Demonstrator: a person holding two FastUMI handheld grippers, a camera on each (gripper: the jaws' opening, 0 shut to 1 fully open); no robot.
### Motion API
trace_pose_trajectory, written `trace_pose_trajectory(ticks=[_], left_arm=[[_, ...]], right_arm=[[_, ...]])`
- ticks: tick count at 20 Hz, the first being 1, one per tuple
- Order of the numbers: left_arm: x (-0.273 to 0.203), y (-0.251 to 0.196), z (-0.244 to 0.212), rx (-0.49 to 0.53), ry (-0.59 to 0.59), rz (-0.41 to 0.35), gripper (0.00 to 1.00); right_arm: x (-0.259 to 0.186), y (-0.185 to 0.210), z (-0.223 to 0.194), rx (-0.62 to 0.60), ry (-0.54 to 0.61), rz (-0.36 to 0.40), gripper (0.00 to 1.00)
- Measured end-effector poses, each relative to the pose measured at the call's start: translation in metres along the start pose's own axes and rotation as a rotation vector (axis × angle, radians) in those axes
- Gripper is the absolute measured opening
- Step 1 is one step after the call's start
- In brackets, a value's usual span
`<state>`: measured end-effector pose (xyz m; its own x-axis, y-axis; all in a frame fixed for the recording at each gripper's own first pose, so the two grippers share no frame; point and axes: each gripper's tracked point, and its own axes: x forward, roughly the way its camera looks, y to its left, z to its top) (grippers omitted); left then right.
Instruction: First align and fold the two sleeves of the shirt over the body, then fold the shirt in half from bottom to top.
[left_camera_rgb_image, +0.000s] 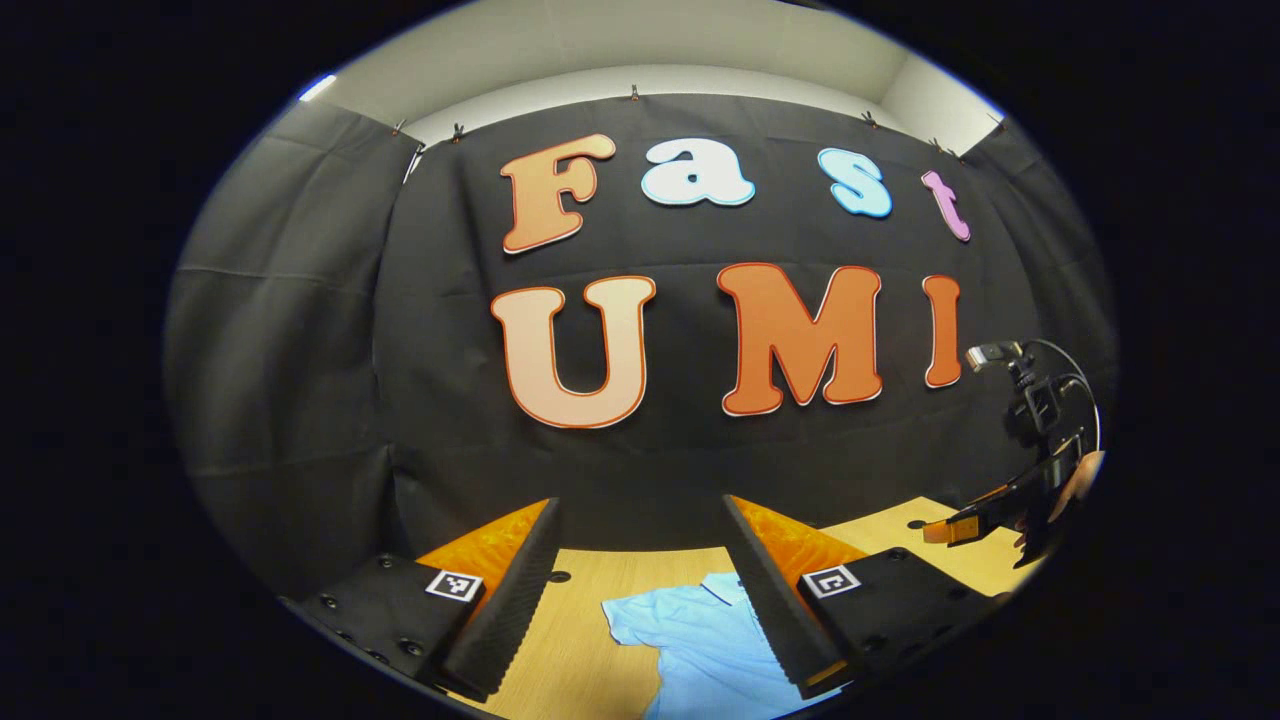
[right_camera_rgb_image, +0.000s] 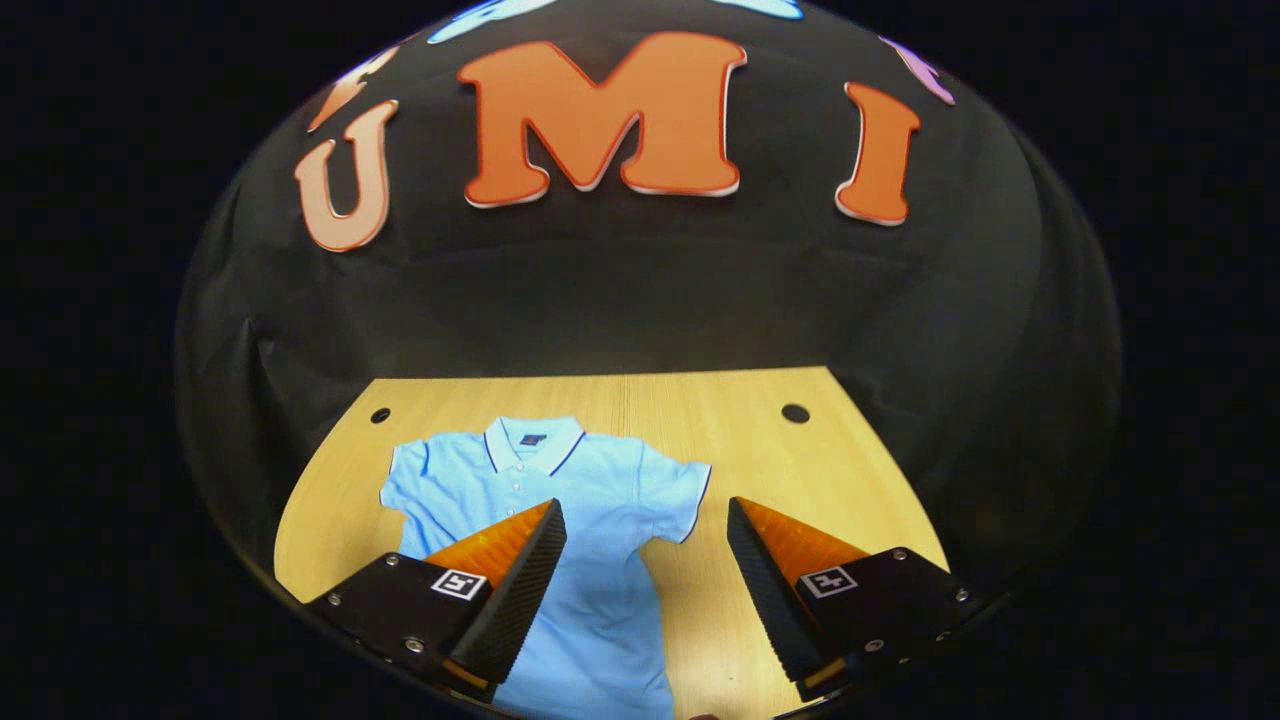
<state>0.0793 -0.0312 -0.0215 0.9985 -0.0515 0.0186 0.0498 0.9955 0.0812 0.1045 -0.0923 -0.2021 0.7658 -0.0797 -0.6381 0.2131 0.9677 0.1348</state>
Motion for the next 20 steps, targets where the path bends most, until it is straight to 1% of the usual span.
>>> trace_pose_trajectory(ticks=[6,8,10,13,15,16,18,19,20], left_arm=[[0.011,-0.006,-0.017,0.05,0.061,0.077,1.0],[0.013,-0.009,-0.026,0.053,0.096,0.106,1.0],[0.012,-0.01,-0.032,0.064,0.119,0.131,1.0],[0.013,-0.012,-0.037,0.08,0.151,0.164,1.0],[0.011,-0.01,-0.044,0.091,0.18,0.192,1.0],[0.011,-0.01,-0.044,0.097,0.188,0.205,1.0],[0.011,-0.011,-0.046,0.108,0.202,0.223,1.0],[0.011,-0.011,-0.049,0.114,0.212,0.23,1.0],[0.011,-0.013,-0.051,0.12,0.223,0.234,1.0]], right_arm=[[0.083,-0.024,-0.022,-0.001,0.194,-0.006,0.94],[0.115,-0.027,-0.037,0.007,0.276,0.009,0.91],[0.139,-0.029,-0.049,0.013,0.332,0.007,0.86],[0.169,-0.03,-0.065,0.018,0.399,0.005,0.83],[0.189,-0.028,-0.076,0.023,0.445,0.009,0.78],[0.197,-0.027,-0.079,0.025,0.458,0.009,0.78],[0.214,-0.035,-0.088,0.033,0.48,-0.038,0.77],[0.22,-0.035,-0.092,0.041,0.492,-0.046,0.7],[0.222,-0.036,-0.097,0.049,0.512,-0.053,0.66]])
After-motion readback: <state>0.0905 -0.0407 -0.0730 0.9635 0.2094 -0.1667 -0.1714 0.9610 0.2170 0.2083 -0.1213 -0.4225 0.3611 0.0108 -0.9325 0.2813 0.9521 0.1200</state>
